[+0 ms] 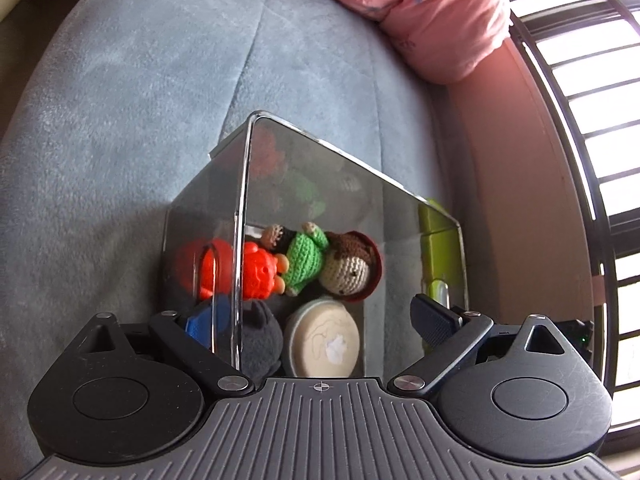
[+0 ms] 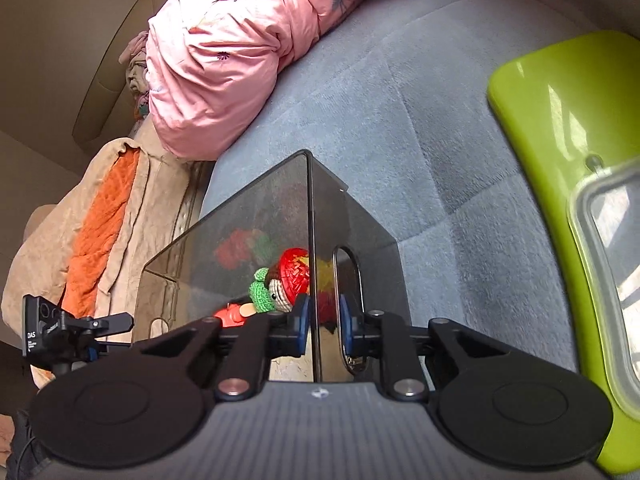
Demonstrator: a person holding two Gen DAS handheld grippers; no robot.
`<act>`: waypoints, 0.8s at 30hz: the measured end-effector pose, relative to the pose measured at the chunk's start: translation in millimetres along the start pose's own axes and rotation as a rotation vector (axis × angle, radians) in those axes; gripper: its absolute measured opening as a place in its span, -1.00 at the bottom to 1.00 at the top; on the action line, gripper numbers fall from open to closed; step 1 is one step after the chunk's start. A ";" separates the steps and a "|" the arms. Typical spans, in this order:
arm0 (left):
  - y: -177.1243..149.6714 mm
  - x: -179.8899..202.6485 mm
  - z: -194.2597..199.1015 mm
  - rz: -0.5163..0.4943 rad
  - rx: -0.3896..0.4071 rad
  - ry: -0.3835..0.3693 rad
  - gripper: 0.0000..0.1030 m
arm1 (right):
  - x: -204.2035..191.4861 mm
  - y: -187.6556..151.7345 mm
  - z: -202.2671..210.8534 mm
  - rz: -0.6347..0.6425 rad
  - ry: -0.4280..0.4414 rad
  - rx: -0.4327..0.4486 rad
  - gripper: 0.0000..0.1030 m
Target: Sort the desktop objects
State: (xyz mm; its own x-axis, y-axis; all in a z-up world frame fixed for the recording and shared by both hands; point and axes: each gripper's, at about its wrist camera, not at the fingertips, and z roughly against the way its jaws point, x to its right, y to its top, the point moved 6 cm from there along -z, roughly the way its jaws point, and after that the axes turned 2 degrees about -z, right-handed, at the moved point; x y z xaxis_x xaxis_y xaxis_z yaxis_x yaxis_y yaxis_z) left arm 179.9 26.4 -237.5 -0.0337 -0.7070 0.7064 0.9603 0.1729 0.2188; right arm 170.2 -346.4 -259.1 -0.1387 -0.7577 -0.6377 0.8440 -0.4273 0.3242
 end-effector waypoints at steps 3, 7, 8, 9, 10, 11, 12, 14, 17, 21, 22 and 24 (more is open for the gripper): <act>-2.1 -1.6 3.5 0.020 -0.031 0.022 0.92 | 2.4 -2.5 9.0 -0.013 0.014 0.019 -0.62; -3.1 -10.2 23.6 -0.044 -0.093 0.342 0.92 | 7.2 -3.4 26.7 -0.043 0.007 0.062 -0.31; -2.6 -11.8 31.0 -0.071 -0.099 0.437 0.92 | 8.5 -3.8 32.0 -0.043 -0.009 0.076 -0.22; -0.6 -10.0 39.2 -0.103 -0.084 0.511 0.92 | 8.9 -4.6 37.8 -0.030 -0.031 0.096 -0.17; 2.2 -5.0 48.7 -0.132 -0.059 0.570 0.92 | 7.8 -5.3 43.5 -0.014 -0.040 0.120 -0.17; 5.0 2.3 57.2 -0.159 -0.036 0.611 0.92 | 6.7 -6.0 49.1 0.001 -0.048 0.145 -0.17; 7.0 15.9 60.8 -0.178 -0.023 0.593 0.92 | 5.6 -6.7 54.8 0.017 -0.056 0.169 -0.14; 4.6 50.2 49.4 -0.216 -0.063 0.466 0.97 | 1.1 -6.5 65.5 0.045 -0.062 0.226 -0.07; -7.5 93.8 6.1 -0.287 -0.198 0.368 1.00 | -8.8 -5.7 78.2 0.071 -0.049 0.313 0.07; -27.7 114.9 -81.8 -0.373 -0.418 0.423 1.00 | -19.9 -15.9 88.8 0.061 0.058 0.393 0.27; -33.4 112.9 -99.3 -0.369 -0.460 0.431 1.00 | -20.1 -21.0 90.2 0.042 0.097 0.401 0.31; -38.0 106.6 -129.9 -0.356 -0.515 0.443 1.00 | -16.8 -32.0 92.4 -0.005 0.174 0.404 0.33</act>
State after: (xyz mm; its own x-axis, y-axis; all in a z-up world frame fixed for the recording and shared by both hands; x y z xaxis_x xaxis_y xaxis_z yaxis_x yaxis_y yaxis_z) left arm 175.8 -144.6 -258.0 -0.3549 -0.8881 0.2921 0.9240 -0.3808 -0.0352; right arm 97.7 -365.6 -194.3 -0.0235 -0.6759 -0.7367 0.5682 -0.6153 0.5464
